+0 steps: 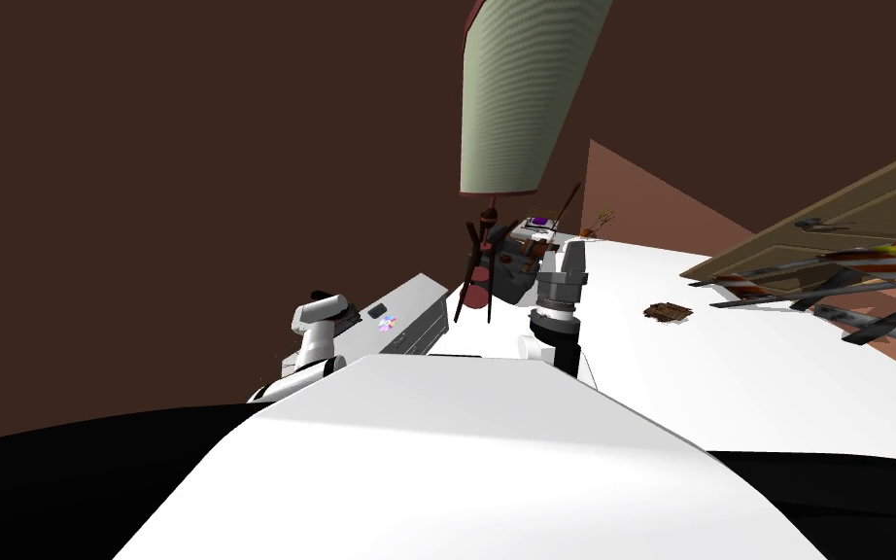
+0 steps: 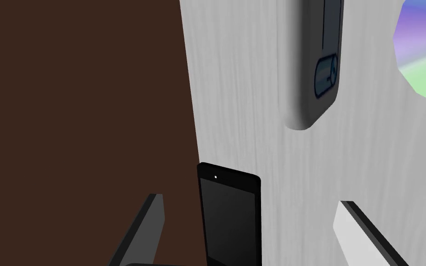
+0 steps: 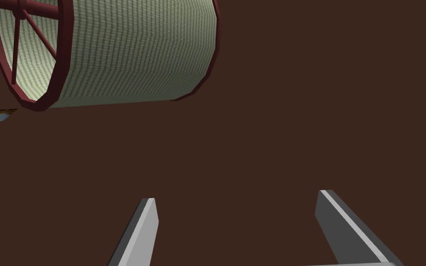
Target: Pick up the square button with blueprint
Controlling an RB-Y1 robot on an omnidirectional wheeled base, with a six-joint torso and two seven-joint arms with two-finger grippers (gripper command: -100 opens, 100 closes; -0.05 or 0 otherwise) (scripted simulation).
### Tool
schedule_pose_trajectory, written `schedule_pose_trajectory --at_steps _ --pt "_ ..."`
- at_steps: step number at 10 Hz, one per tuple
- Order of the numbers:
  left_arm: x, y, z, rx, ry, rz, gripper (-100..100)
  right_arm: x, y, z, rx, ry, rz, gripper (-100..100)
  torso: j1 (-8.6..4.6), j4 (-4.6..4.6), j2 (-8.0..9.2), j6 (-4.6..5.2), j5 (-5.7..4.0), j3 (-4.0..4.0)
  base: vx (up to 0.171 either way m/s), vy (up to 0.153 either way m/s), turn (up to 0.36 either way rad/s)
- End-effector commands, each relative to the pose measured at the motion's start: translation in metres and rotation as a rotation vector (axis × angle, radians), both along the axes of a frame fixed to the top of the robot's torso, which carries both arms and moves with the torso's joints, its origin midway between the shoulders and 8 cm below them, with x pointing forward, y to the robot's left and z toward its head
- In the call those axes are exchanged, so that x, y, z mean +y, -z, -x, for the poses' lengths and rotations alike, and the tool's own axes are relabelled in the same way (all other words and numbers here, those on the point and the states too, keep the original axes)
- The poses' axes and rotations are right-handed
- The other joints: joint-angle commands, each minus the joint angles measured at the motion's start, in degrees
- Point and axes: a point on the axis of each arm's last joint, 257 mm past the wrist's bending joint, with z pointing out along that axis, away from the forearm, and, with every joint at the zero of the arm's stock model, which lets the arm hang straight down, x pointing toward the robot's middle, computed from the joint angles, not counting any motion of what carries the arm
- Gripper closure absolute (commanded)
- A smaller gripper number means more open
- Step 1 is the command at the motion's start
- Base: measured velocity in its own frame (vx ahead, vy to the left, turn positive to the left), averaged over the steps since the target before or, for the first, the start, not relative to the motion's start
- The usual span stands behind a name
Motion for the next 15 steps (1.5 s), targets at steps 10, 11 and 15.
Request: schedule_pose_trajectory --at_steps 10,11,15 --pt "-0.008 0.02 0.047 0.198 -0.167 0.235 -100 0.0 0.0 0.0 0.0 0.0 0.0 0 0.0 -0.01 -0.03 -0.05 0.0 -0.02 0.021 0.006 -0.089" --pt "-0.01 0.019 0.052 0.216 -0.184 0.26 -100 0.0 0.0 0.0 0.0 0.0 0.0 0 -0.01 -0.01 -0.01 -0.03 0.0 -0.01 0.025 0.006 -0.123" --pt "-0.013 0.013 0.065 0.266 -0.236 0.335 -100 0.0 0.0 0.0 0.0 0.0 0.0 0 0.0 -0.01 -0.03 -0.04 0.0 -0.02 0.027 0.008 -0.086"
